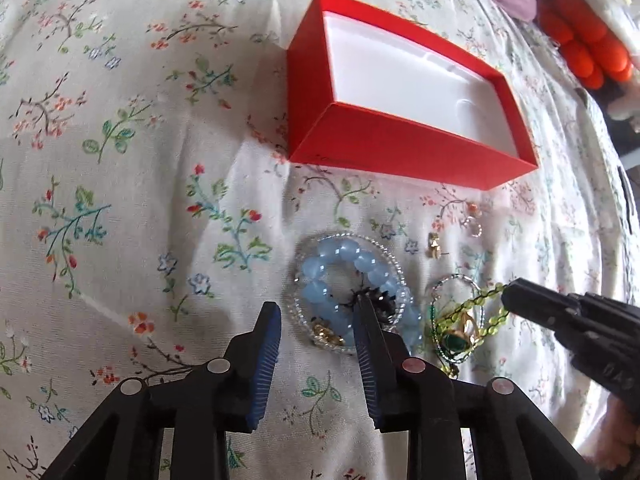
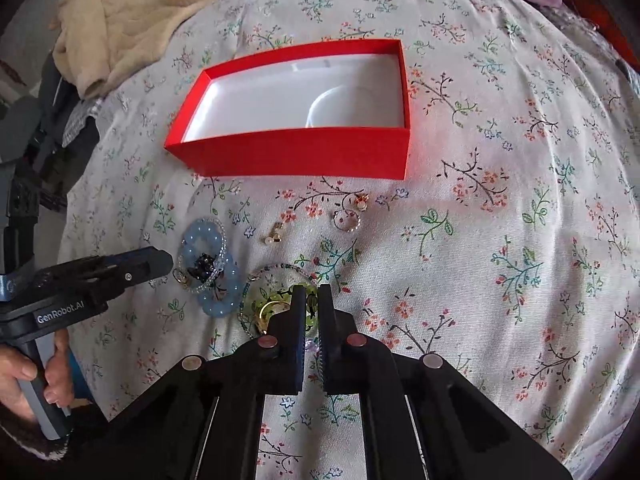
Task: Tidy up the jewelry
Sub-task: 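Close the left gripper on the silver bead bracelet while the right gripper grasps the green beaded bracelet, then carry both held bracelets up and over into the red box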
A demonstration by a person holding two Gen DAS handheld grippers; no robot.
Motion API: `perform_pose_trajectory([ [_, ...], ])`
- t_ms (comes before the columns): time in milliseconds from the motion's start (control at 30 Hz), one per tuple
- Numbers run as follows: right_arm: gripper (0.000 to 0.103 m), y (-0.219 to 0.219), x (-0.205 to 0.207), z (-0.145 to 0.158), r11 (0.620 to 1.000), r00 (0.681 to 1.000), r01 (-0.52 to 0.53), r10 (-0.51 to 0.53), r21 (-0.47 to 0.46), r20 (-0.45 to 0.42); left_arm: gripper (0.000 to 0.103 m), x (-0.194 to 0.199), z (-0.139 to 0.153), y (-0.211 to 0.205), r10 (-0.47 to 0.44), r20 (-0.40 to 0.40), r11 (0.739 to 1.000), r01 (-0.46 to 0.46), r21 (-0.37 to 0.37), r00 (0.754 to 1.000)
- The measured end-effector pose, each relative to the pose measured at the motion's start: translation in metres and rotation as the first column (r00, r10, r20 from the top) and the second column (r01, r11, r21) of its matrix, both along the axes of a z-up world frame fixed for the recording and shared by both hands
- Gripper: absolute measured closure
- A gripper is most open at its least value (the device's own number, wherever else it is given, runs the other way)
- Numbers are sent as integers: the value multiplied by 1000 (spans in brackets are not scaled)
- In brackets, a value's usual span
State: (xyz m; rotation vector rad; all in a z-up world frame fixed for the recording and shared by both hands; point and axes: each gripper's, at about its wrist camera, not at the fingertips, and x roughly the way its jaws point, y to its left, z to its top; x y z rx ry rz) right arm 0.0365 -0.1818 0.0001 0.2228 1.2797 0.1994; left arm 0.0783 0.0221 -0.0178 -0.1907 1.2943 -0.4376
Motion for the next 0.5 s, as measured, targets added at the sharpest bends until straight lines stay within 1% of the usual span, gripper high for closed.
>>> perform_pose_trajectory([
  [133,98,-8,-3,12,1000,999,23,-24,17,33,71,2,6,-9,-29,37,999,30,-14,999],
  [300,97,-13,-3,22,998,997,44,-46,43,54,71,6,9,-30,-57,34,997,59,-53,998],
  [400,97,-14,-2,23,998,998,44,-46,47,52,71,7,6,-46,-80,18,996,81,-30,997],
  [500,97,-17,-4,22,998,998,42,-44,46,45,71,7,-3,-59,-94,-6,995,94,15,996],
])
